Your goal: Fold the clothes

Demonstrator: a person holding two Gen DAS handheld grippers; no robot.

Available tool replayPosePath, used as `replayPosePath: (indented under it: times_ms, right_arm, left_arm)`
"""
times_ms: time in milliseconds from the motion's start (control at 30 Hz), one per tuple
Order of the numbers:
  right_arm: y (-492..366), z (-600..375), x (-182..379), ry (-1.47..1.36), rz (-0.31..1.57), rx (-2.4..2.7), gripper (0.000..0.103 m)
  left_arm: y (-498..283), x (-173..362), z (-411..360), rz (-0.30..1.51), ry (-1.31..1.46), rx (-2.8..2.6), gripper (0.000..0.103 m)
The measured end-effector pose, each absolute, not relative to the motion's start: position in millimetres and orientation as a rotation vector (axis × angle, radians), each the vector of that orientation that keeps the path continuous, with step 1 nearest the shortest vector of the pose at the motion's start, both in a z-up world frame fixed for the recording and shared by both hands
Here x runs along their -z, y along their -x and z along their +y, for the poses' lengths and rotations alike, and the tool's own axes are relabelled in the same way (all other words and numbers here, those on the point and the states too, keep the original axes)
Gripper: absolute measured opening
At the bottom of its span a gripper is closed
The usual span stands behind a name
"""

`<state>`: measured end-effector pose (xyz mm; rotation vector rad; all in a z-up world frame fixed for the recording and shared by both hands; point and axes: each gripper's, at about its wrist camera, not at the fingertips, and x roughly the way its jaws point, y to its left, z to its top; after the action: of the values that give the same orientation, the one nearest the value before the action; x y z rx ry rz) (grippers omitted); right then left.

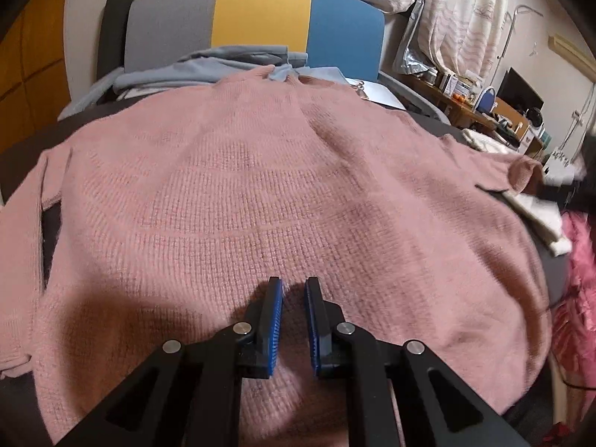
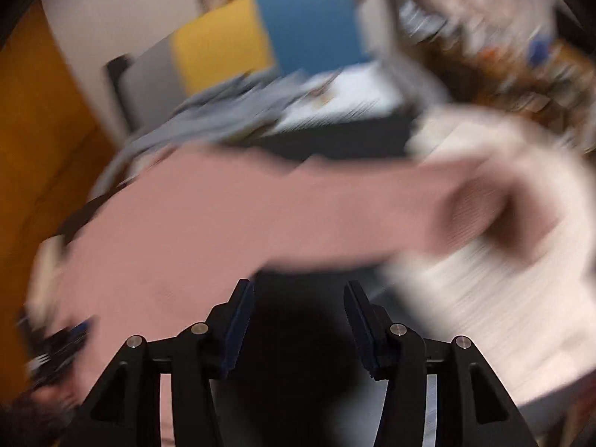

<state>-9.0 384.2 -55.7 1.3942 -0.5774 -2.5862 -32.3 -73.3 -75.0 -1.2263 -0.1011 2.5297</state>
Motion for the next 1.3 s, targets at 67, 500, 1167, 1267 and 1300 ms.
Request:
replayPosePath:
  times_ms: [67, 500, 1167, 1267, 1300]
  right_arm:
    - [6, 372, 84, -1.454, -0.738, 2.484, 0.03]
    - [9, 325, 137, -1.432, -1.03, 2.3, 0.005]
    - [-12, 317, 128, -1.407, -0.797, 2.309, 0.027]
    - [-10, 311, 128, -1.43, -0.771, 2.322, 0.009]
    - [-11, 312, 124, -1.429, -0.758, 2.346, 0.009]
  left_arm:
    - [26, 66, -84, -0.162, 1.198, -2.522, 0.012]
    - [2, 74, -125, -0.243, 1.258, -2.568, 0.013]
    - [-5, 86, -124, -0.275, 1.33, -2.539, 0.017]
    - [-3, 83, -124, -0.268, 1.357, -2.531, 0.017]
    - [-3, 82, -124, -0.269, 1.372, -2.525, 0.017]
